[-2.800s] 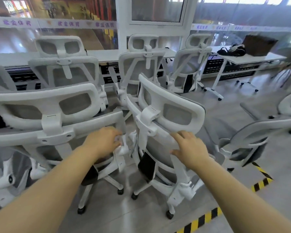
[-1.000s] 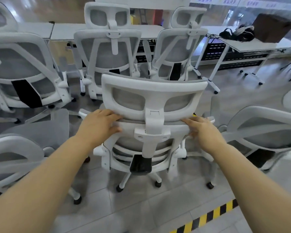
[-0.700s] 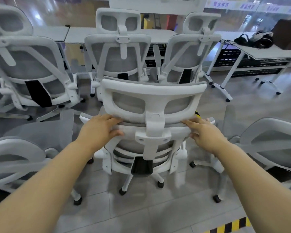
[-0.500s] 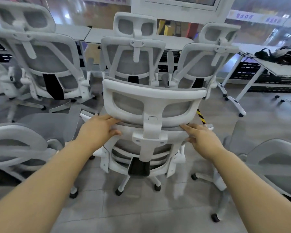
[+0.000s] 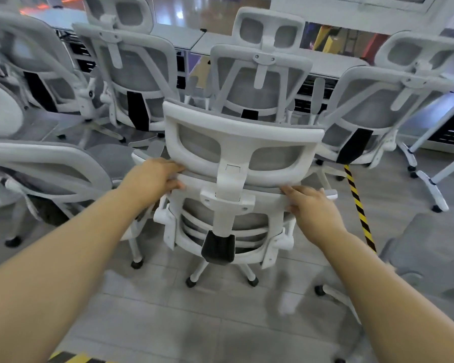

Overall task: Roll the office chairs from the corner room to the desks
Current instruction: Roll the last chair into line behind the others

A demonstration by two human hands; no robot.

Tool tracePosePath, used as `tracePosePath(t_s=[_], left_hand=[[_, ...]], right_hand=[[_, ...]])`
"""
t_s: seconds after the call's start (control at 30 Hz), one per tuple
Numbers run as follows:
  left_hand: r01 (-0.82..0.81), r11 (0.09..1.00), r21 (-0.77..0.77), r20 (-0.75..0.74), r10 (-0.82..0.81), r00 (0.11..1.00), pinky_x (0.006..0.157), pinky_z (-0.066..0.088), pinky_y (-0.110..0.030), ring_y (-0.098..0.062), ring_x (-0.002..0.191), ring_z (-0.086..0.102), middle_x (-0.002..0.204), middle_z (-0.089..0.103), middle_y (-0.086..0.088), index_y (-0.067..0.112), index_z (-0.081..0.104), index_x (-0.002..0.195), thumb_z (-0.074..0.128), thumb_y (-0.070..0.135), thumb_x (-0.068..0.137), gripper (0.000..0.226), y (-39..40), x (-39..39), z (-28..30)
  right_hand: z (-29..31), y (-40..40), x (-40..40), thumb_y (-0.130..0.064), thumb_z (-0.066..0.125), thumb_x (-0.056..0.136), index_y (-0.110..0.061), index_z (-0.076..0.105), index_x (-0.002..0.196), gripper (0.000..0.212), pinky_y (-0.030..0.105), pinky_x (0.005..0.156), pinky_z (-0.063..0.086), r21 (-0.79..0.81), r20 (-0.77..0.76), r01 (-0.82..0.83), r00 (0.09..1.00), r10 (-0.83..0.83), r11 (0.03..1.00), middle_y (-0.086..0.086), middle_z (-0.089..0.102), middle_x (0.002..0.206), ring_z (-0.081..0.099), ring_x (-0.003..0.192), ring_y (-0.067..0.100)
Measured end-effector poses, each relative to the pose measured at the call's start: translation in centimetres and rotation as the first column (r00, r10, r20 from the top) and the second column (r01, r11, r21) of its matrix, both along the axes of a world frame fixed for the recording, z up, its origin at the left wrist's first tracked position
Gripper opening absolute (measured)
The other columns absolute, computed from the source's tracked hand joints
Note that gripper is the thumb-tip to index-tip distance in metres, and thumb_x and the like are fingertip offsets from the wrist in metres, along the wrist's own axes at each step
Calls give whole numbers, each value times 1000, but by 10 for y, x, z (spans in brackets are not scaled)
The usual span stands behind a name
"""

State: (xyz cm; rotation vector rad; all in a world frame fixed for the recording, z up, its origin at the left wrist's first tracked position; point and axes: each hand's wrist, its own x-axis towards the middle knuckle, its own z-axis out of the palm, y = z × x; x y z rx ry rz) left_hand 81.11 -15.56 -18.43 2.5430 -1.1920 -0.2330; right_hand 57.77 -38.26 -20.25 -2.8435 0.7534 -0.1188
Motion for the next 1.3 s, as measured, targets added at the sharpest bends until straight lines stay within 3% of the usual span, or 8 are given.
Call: tracePosePath(t_s=[0.27,0.37,0.53,0.77,0.87,1.13,1.23,1.3], left_hand=[[-27,1000,-16,-27,27,999,91,36,-30,-24,122,47,133,54,-4,17,57,127,63,25,86,42,21,6,1],[-1,1000,-6,-11,1,1000,102,31,-34,-26,125,42,135,52,-3,19,56,128,63,28,86,44,25,7,-1],[7,1000,-8,-28,-7,1000,105,31,-43,-30,121,43,130,55,-2,26,56,127,63,31,85,43,24,6,-3],[50,999,-2,24,-50,998,92,27,-28,-24,119,42,127,55,-4,20,55,129,59,28,89,41,20,-7,1],[52,999,-14,32,-52,998,95,27,-31,-23,122,41,129,55,-5,20,53,130,58,28,89,42,19,-13,1],[58,998,14,61,-59,996,98,30,-35,-24,122,39,132,52,-3,21,50,133,56,31,91,44,19,-14,5],[74,996,46,81,-78,994,100,30,-34,-23,127,36,138,47,-1,20,46,136,55,33,92,47,18,-13,5],[82,995,63,89,-87,992,102,31,-34,-23,130,36,141,45,-1,20,45,137,55,33,92,48,19,-12,4]], right_hand=[[1,22,12,-11,46,97,-21,41,141,46,48,115,12,3,-19,3,1000,-3,1000,4,49,140,40,128,28],[4,29,11,-13,46,97,-22,39,142,47,47,117,13,6,-38,23,999,-23,1000,3,48,141,38,130,26],[7,36,2,-11,47,96,-21,41,141,46,50,115,19,12,-45,52,998,-51,999,6,50,138,41,127,30],[7,34,-8,-8,51,94,-18,49,136,44,55,108,29,31,-30,54,998,-53,998,7,53,136,45,123,32],[7,32,-10,-4,53,91,-16,54,132,42,55,102,35,48,-1,66,998,-66,997,9,56,133,48,119,34],[13,34,-10,-9,51,94,-18,49,136,43,50,105,31,48,-6,65,998,-65,997,4,51,138,42,122,30],[20,36,-8,-16,46,97,-25,40,142,46,46,111,26,57,-99,95,991,-89,994,-1,42,145,34,129,24],[26,37,-7,-21,45,98,-29,37,143,46,43,106,32,47,-170,118,979,-109,992,-4,39,147,33,132,25]])
